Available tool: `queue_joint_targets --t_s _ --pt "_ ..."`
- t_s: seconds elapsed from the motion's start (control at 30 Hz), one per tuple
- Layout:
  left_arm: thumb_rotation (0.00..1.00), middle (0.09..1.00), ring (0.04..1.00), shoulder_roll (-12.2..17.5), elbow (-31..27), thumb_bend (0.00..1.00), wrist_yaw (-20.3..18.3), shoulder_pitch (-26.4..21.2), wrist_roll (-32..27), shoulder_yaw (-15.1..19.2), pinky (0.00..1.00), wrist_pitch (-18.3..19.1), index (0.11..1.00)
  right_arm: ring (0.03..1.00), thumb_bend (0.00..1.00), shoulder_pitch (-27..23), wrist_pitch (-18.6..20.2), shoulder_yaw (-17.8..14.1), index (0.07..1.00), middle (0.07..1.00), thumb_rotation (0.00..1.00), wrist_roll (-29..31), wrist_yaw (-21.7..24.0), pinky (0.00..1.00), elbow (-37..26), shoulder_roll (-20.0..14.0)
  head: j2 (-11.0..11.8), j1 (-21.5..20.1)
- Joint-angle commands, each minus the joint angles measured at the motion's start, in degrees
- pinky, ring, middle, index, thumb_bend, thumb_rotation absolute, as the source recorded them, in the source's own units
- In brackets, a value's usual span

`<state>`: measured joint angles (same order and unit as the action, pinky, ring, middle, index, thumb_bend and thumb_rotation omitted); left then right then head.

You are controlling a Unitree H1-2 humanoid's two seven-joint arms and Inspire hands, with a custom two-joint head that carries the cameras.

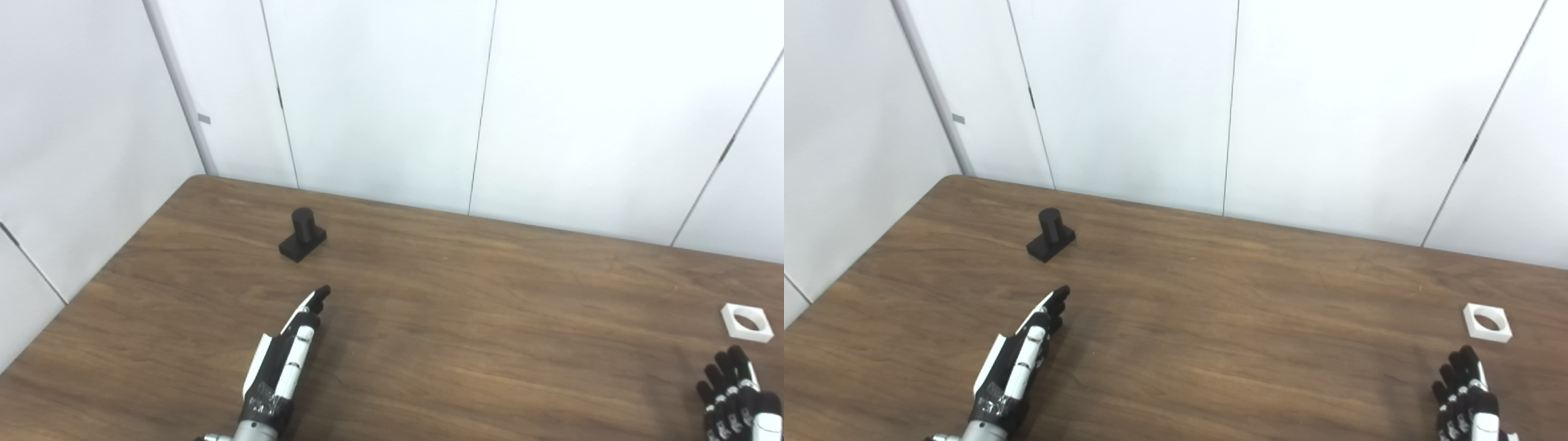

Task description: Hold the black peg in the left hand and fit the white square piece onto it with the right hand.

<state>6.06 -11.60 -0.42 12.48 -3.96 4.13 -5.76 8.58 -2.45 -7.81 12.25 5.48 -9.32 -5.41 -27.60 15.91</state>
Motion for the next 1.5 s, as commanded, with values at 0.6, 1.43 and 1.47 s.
queue_joint_targets --t_s 0.6,1.43,1.47 --pt "0.26 0.926 0.927 0.78 -9.47 0.69 7.88 -4.07 20.85 1.93 0.90 9.62 0.887 0.972 0.55 1.06 -2.51 -0.14 0.980 0.982 1.00 0.44 0.78 1.00 5.30 -0.82 -1.01 -1.63" --pt "0.39 0.940 0.992 12.62 -0.56 0.83 7.46 -19.65 41.75 4.20 1.00 24.94 0.852 0.997 0.55 1.70 -1.42 0.37 0.999 0.997 1.00 -0.25 0.84 1.00 3.70 -1.05 -1.64 -1.91" --pt "0.40 0.941 0.993 12.76 -0.19 0.83 7.42 -20.05 42.12 4.07 1.00 25.42 0.848 0.999 0.55 1.68 -1.42 0.42 1.000 0.999 1.00 -0.31 0.86 1.00 3.72 -1.10 -1.64 -1.91"
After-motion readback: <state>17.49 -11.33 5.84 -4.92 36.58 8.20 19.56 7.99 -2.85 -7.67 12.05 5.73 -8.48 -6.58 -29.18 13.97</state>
